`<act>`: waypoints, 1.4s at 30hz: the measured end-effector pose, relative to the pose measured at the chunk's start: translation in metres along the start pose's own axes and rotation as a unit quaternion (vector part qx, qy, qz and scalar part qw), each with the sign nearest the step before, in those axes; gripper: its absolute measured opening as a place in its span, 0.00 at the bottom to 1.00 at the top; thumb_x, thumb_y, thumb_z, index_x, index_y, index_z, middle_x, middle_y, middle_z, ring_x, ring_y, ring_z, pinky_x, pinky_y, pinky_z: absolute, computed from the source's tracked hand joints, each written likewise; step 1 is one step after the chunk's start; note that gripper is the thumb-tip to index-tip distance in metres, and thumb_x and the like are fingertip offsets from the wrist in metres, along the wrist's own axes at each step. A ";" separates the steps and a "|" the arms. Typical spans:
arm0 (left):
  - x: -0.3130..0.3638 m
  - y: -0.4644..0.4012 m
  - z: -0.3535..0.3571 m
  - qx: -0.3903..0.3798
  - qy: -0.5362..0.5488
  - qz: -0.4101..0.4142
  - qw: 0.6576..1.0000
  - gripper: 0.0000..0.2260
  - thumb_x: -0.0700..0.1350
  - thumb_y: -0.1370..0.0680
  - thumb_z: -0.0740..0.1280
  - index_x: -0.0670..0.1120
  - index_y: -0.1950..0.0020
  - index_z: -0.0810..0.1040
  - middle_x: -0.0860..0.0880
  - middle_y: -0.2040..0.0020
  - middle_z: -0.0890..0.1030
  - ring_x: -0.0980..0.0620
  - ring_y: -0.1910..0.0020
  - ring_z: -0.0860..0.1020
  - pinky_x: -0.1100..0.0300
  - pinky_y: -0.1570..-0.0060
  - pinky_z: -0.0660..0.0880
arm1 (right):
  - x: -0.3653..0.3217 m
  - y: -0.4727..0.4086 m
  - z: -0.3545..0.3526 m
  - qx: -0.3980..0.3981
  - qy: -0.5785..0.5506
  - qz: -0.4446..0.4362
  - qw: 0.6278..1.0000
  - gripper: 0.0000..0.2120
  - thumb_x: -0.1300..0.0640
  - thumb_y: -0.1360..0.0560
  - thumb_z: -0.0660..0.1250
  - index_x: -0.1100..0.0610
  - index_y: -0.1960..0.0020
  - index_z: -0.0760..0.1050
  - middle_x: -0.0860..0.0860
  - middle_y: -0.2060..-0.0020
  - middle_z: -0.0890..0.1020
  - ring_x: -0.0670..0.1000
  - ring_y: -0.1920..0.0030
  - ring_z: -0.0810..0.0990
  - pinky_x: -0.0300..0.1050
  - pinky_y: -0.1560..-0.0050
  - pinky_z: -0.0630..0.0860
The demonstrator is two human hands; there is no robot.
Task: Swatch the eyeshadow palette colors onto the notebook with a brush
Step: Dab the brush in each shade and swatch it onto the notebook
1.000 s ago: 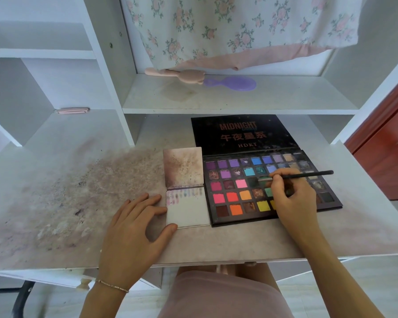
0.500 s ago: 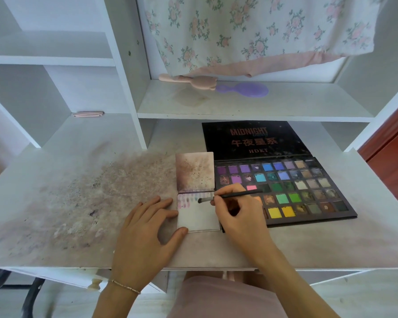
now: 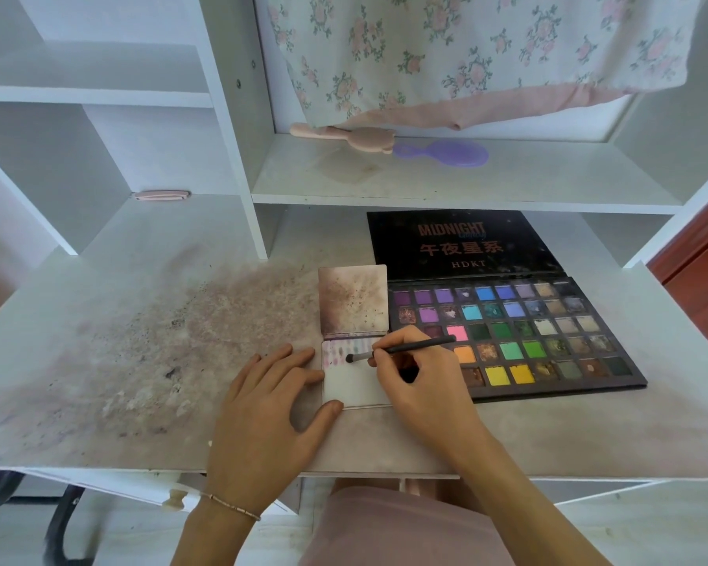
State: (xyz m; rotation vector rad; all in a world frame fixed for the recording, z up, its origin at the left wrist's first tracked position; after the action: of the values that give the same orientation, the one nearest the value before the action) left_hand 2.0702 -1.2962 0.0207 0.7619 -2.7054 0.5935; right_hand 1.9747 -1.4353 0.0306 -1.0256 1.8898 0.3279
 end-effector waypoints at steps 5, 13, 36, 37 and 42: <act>0.000 0.001 0.000 -0.001 0.001 0.001 1.000 0.19 0.59 0.30 0.60 0.48 0.54 0.82 0.50 0.46 0.82 0.48 0.42 0.77 0.46 0.37 0.67 | -0.001 0.001 0.000 0.001 -0.003 0.004 1.000 0.06 0.59 0.26 0.65 0.49 0.55 0.72 0.51 0.60 0.81 0.49 0.58 0.80 0.47 0.57 0.79; 0.000 0.001 0.000 0.001 -0.001 0.003 1.000 0.18 0.59 0.30 0.60 0.48 0.54 0.81 0.50 0.46 0.82 0.47 0.42 0.77 0.46 0.37 0.66 | 0.000 0.000 0.001 -0.002 0.018 0.004 1.000 0.06 0.59 0.26 0.64 0.49 0.55 0.71 0.50 0.62 0.80 0.48 0.61 0.79 0.41 0.60 0.79; 0.000 0.001 0.000 -0.007 0.000 -0.005 1.000 0.18 0.59 0.30 0.61 0.47 0.53 0.81 0.50 0.45 0.81 0.48 0.41 0.77 0.47 0.36 0.64 | 0.000 0.000 0.001 0.010 -0.001 -0.012 1.000 0.07 0.59 0.26 0.64 0.48 0.56 0.70 0.51 0.62 0.80 0.48 0.60 0.79 0.45 0.59 0.79; 0.000 0.001 0.000 -0.008 0.001 -0.006 1.000 0.19 0.59 0.30 0.60 0.48 0.53 0.81 0.50 0.45 0.81 0.48 0.41 0.77 0.47 0.36 0.64 | 0.000 0.000 0.000 0.018 -0.010 -0.017 1.000 0.08 0.60 0.26 0.64 0.47 0.56 0.70 0.51 0.62 0.80 0.49 0.60 0.79 0.44 0.59 0.79; 0.000 0.000 0.000 -0.010 0.003 -0.007 1.000 0.19 0.60 0.30 0.60 0.48 0.53 0.82 0.50 0.45 0.81 0.48 0.41 0.77 0.47 0.36 0.64 | -0.003 0.001 -0.012 0.098 -0.103 -0.048 0.989 0.12 0.63 0.26 0.63 0.46 0.57 0.70 0.42 0.63 0.77 0.42 0.60 0.79 0.30 0.61 0.74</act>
State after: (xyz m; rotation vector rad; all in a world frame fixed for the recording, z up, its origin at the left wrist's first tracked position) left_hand 2.0703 -1.2956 0.0206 0.7731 -2.6932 0.5638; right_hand 1.9672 -1.4397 0.0391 -0.9104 1.6469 0.1802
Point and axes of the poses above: each hand's wrist, its own y-axis away from the middle knuckle, its own z-axis out of the palm, x = y × z, the point moved 4 cm from there along -y, towards the middle knuckle
